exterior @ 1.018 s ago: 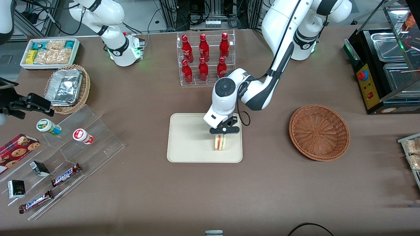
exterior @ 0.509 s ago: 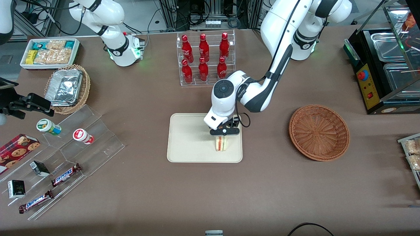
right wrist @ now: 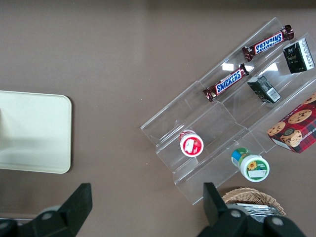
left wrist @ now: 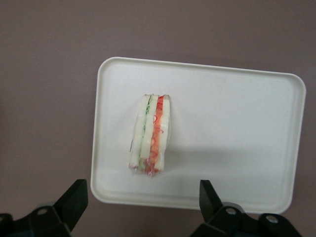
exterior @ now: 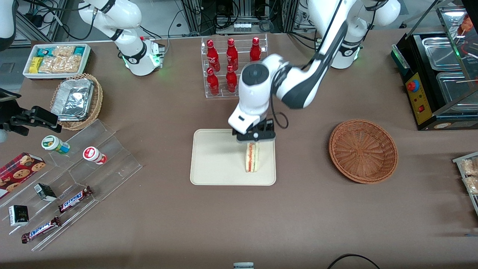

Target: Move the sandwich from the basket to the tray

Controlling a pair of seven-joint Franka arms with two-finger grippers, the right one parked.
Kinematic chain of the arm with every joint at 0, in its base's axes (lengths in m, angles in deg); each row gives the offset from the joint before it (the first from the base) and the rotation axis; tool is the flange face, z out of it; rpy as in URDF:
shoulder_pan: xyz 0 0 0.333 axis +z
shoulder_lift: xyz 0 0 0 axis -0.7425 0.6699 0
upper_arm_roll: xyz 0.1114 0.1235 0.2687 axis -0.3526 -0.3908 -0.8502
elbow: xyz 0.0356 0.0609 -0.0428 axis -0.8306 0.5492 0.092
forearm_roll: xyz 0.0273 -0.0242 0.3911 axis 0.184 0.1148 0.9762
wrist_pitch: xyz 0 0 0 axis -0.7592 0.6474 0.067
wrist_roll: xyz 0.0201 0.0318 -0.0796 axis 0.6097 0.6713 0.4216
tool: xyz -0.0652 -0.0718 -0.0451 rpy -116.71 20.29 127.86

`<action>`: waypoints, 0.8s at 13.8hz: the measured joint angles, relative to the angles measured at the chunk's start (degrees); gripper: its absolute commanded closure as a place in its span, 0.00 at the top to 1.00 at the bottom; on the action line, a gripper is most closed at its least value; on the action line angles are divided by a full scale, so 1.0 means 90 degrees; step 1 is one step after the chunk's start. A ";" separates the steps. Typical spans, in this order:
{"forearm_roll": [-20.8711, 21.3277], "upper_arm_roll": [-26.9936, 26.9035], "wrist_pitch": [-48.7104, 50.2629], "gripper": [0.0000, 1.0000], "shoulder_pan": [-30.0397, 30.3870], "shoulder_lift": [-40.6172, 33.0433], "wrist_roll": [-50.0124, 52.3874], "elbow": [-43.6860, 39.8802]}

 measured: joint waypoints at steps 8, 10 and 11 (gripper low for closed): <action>0.0018 -0.0124 0.2380 1.00 0.0552 -0.2291 -0.1079 -0.0049; 0.0013 -0.0146 0.2760 1.00 0.0960 -0.2749 -0.1612 -0.0039; 0.0006 -0.0156 0.3005 1.00 0.1168 -0.2937 -0.1972 -0.0034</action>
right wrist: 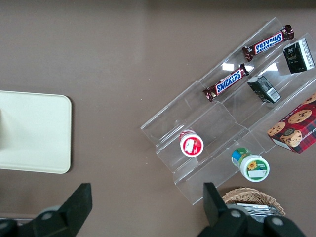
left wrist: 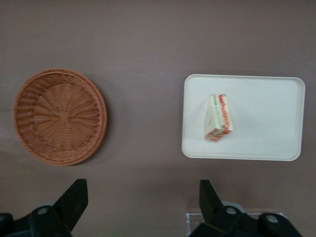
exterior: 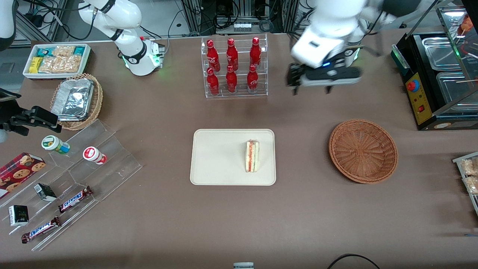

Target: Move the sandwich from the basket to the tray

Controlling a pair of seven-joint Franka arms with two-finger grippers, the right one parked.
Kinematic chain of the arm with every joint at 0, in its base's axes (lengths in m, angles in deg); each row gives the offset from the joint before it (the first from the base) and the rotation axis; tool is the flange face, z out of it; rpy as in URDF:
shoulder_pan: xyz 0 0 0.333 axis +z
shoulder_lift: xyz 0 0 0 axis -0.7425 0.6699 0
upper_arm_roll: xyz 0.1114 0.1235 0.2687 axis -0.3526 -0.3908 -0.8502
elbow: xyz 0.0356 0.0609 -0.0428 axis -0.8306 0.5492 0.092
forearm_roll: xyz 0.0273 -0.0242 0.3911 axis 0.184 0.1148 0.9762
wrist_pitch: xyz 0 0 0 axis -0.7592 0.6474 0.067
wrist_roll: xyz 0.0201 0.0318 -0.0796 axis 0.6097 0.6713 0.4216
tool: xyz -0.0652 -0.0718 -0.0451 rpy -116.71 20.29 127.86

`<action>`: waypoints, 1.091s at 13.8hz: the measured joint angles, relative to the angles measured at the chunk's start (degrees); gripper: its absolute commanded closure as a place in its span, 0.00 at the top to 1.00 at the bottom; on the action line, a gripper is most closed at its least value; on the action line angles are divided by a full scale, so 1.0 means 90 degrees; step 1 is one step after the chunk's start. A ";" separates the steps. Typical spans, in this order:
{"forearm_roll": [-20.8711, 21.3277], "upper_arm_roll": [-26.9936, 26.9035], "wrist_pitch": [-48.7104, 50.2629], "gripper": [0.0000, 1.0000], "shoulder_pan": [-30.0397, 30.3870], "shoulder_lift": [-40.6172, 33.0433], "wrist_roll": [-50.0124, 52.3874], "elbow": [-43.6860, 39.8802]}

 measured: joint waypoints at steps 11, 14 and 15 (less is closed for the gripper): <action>-0.0664 -0.0043 0.0651 1.00 0.2892 -0.0533 -0.3230 0.0125; -0.0734 -0.0024 0.0673 1.00 0.3048 -0.0532 -0.3278 0.0153; -0.0794 0.0021 0.0673 1.00 0.3040 -0.0532 -0.3278 0.0154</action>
